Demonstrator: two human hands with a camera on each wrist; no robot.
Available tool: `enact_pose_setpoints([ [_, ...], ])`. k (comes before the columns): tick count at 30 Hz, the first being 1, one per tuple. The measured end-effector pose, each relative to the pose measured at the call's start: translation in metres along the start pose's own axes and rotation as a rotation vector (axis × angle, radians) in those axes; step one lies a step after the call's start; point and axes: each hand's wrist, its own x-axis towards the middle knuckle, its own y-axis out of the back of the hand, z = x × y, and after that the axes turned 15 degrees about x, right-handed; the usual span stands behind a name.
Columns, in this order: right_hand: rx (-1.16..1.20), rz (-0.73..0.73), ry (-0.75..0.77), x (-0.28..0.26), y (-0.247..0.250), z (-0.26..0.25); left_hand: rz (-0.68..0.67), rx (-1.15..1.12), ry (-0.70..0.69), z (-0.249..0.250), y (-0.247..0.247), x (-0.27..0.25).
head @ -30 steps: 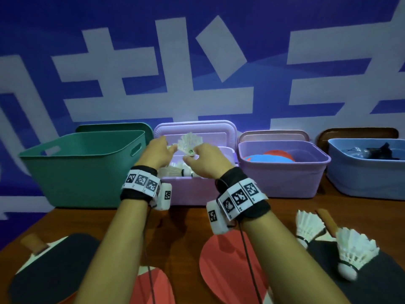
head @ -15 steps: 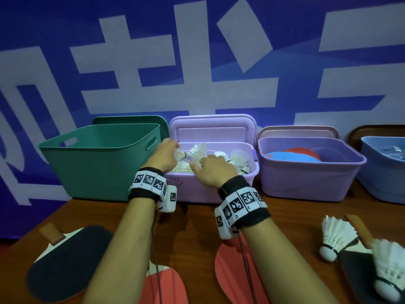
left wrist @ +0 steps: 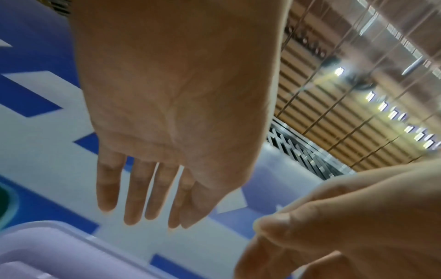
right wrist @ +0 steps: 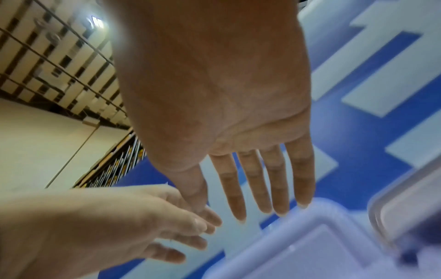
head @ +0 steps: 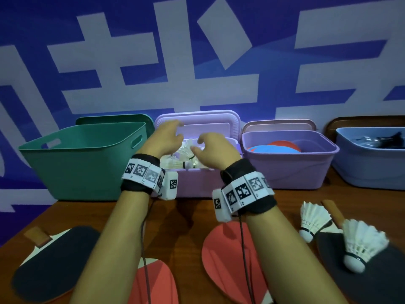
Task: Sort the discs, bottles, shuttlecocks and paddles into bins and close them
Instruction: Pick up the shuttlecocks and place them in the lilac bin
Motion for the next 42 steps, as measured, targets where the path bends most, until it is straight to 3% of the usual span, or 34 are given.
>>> enact_pose_setpoints([
  [4,0.009,0.228,-0.008,-0.028,0.07,-0.002,0.167,-0.129,-0.158,0.053,0.033,-0.017],
  [8,-0.092,0.197,-0.176,-0.066,0.127,0.018,0.296,-0.282,-0.315,0.13,0.041,-0.047],
  [11,-0.25,-0.011,-0.358,-0.109,0.155,0.031,0.144,-0.359,-0.476,0.195,0.006,-0.077],
  [14,-0.365,-0.247,-0.496,-0.155,0.169,0.051,-0.083,-0.261,-0.613,0.246,-0.037,-0.104],
  [17,-0.42,-0.374,-0.624,-0.191,0.18,0.073,-0.217,-0.119,-0.657,0.281,-0.055,-0.116],
  [20,-0.477,-0.431,-0.638,-0.213,0.189,0.083,-0.29,0.145,-0.697,0.306,-0.052,-0.117],
  [24,-0.467,-0.456,-0.657,-0.221,0.192,0.089,-0.414,0.314,-0.676,0.315,-0.044,-0.112],
  [31,-0.327,-0.34,-0.767,-0.215,0.184,0.103,-0.534,0.309,-0.542,0.297,-0.05,-0.104],
  [42,-0.324,-0.359,-0.718,-0.205,0.165,0.1,-0.528,0.159,-0.572,0.279,-0.027,-0.092],
])
